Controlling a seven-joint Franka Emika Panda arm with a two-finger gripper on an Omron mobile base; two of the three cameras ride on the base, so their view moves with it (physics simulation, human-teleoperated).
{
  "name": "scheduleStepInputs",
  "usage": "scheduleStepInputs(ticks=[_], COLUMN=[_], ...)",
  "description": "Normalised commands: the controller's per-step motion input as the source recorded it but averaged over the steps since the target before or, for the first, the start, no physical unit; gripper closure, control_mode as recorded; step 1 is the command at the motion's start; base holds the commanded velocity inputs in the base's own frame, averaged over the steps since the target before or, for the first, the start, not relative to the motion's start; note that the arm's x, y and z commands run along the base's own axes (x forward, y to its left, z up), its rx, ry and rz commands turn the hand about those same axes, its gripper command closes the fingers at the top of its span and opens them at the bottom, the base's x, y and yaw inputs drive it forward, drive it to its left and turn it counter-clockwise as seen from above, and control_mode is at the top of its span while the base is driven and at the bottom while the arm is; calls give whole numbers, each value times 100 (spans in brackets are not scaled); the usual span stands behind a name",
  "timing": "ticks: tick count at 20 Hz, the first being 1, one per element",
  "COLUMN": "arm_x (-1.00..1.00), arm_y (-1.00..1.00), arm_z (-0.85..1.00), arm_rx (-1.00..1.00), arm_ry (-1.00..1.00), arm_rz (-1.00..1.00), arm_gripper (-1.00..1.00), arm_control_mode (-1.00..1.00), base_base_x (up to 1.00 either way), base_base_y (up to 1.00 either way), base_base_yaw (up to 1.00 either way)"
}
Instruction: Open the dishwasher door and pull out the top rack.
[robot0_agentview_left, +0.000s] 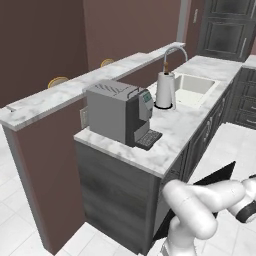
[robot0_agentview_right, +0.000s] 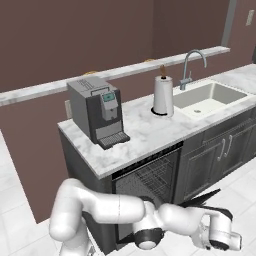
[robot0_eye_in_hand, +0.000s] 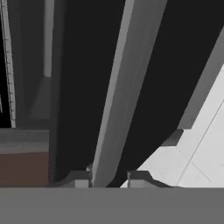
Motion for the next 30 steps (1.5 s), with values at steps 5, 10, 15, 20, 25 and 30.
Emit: scheduleStepInputs(ticks=[5, 10, 15, 20, 25, 30], arm_x=[-89, -66, -37, -33, -41, -80], arm_y=[-5, 65, 100, 100, 100, 100], arm_z=[100, 100, 100, 100, 98, 96], arm_rx=[0, -13, -36, -45, -51, -51], arm_ry=[8, 11, 8, 16, 15, 1], arm_rz=[-4, -4, 0, 0, 0, 0], arm_gripper=[-100, -100, -100, -100, -100, -100], arm_control_mode=[-100, -100, -100, -100, -100, -100], base_base_x=[0, 0, 0, 0, 0, 0], base_base_y=[0, 0, 0, 0, 0, 0], base_base_yaw=[0, 0, 0, 0, 0, 0])
